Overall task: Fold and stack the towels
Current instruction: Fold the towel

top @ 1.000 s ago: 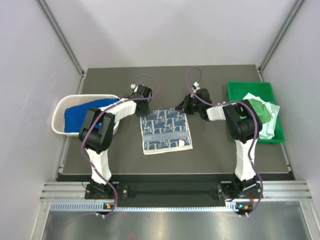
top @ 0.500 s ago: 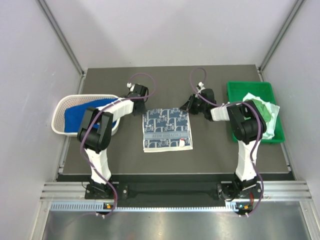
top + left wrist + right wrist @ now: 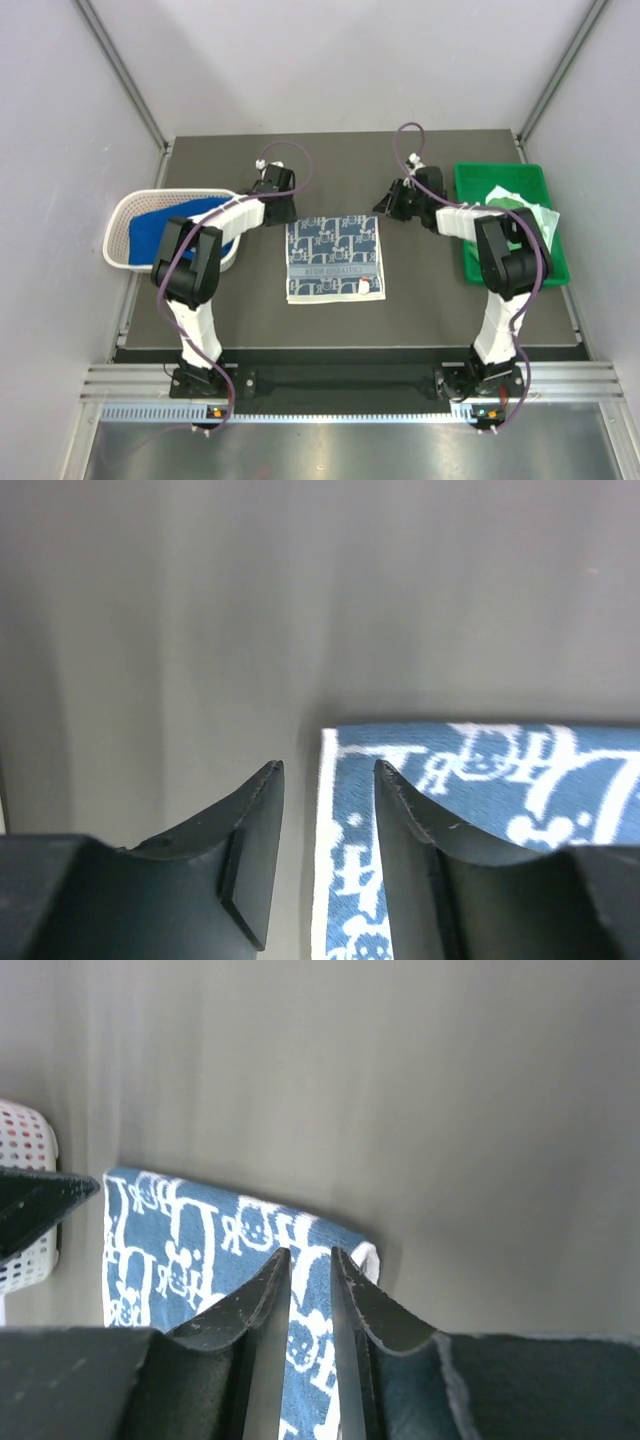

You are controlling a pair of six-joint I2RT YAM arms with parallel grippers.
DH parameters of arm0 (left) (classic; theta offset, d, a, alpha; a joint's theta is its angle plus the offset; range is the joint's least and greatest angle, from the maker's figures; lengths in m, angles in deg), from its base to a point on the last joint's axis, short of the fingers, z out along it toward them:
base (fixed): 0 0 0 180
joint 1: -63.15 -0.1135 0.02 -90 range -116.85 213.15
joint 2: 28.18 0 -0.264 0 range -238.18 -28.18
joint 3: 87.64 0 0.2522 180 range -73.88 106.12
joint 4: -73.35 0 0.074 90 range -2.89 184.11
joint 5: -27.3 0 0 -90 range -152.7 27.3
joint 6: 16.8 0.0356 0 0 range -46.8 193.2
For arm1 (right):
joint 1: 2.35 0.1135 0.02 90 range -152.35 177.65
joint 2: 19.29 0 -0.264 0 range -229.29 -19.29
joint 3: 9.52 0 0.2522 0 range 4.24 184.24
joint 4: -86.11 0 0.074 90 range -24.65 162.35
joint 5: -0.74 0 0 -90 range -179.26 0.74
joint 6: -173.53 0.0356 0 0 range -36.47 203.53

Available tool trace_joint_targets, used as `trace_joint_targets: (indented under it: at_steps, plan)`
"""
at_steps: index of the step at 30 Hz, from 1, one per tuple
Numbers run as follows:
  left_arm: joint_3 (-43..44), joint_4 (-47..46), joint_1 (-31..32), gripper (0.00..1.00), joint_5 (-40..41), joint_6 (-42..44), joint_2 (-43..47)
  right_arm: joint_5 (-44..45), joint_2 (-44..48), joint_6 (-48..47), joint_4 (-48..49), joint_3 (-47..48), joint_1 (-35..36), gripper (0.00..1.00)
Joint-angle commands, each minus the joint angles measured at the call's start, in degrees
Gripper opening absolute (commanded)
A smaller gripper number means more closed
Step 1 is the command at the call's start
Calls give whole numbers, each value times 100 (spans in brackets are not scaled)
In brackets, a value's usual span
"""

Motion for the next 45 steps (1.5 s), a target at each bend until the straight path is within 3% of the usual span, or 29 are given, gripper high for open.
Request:
trace_joint_targets:
  at_steps: [1, 8, 16, 27, 36, 41, 45]
  plan:
    - [137, -273, -32, 48, -331, 254, 345, 213, 479, -383, -472, 324, -30, 24]
    - [277, -62, -41, 52, -771, 352, 21, 776, 506, -875, -1044, 306, 215, 31]
    - [418, 131, -41, 52, -508, 237, -322, 1356, 49, -1324, -1256, 605, 611, 42]
    - [295, 35, -32, 50, -296, 167, -516, 2006, -347, -1377, -1660, 939, 804, 41]
    - [181, -202, -32, 40, -568, 53, -613, 1989, -514, -1403, -1581, 1088, 901, 40]
    - [128, -343, -41, 31, -674, 26, -648, 2042, -523, -1394, -1642, 1045, 893, 31]
    - [41, -536, -32, 16, -744, 18, -613, 2077, -488, -1421, -1625, 1027, 875, 20]
